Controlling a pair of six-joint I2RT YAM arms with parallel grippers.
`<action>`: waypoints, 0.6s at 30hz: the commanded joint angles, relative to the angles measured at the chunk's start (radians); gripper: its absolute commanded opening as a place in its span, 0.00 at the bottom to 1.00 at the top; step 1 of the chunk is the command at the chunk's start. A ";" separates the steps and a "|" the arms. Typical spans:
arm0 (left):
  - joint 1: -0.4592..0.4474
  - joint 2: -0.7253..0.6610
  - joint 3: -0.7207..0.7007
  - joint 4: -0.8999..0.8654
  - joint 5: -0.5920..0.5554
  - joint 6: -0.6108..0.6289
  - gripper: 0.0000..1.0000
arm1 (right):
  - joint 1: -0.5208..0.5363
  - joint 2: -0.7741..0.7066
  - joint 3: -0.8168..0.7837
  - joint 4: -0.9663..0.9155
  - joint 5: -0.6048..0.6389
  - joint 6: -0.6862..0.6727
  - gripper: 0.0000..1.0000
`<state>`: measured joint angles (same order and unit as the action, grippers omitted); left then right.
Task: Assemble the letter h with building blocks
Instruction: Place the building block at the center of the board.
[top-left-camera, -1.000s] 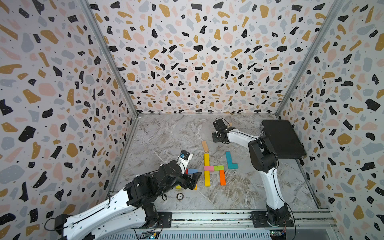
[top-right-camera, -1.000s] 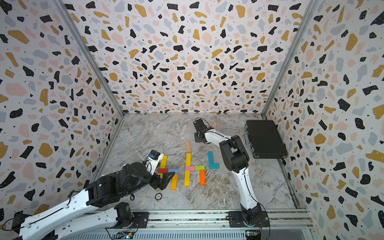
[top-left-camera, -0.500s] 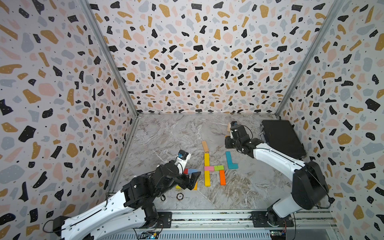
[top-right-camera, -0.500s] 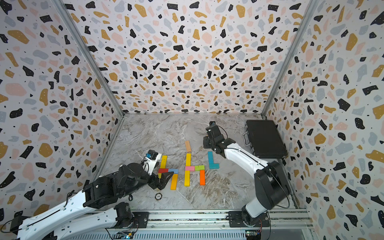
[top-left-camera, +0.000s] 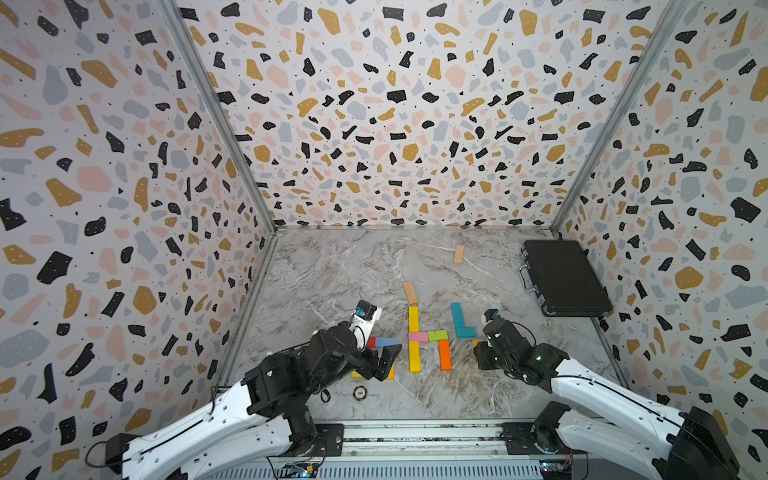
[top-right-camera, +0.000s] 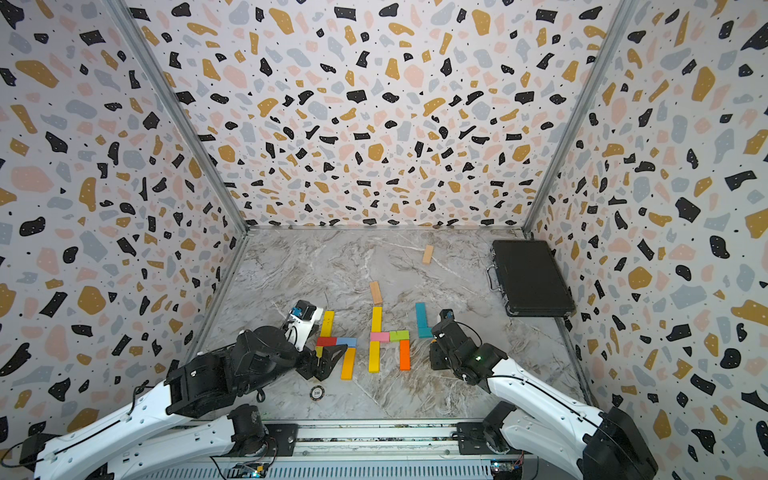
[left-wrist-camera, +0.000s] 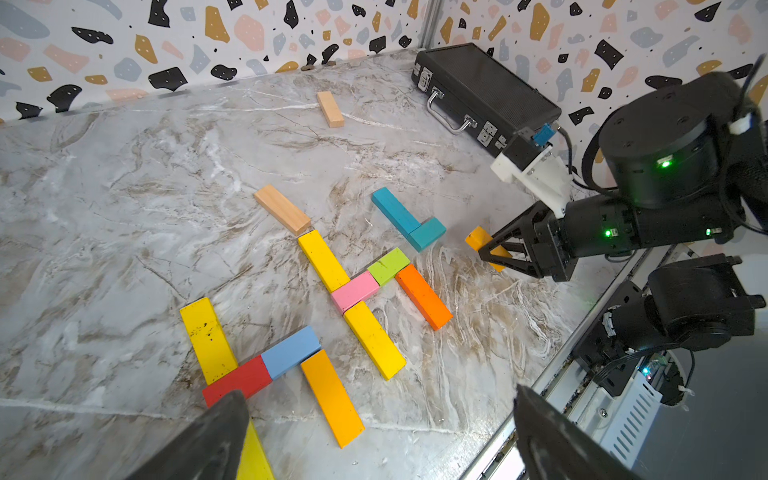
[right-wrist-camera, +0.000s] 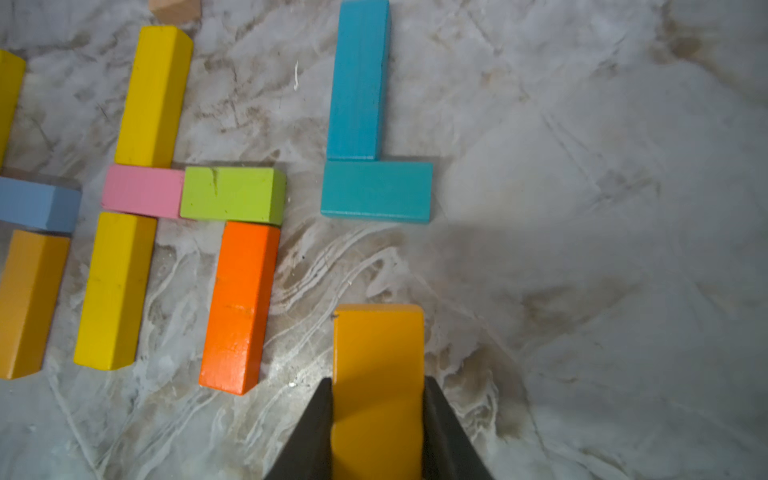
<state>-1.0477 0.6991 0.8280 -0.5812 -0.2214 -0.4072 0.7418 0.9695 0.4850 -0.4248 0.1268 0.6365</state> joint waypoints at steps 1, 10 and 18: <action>0.008 0.002 -0.012 0.042 0.004 0.004 0.99 | 0.034 0.032 -0.025 0.038 -0.042 0.018 0.29; 0.008 0.004 -0.007 0.031 -0.002 0.001 0.99 | 0.101 0.157 -0.016 0.064 -0.059 -0.010 0.36; 0.008 0.010 -0.006 0.039 0.000 0.005 0.99 | 0.123 0.164 0.007 -0.043 0.011 0.029 0.70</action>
<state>-1.0473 0.7074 0.8268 -0.5793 -0.2211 -0.4076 0.8555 1.1343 0.4641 -0.3908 0.1074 0.6472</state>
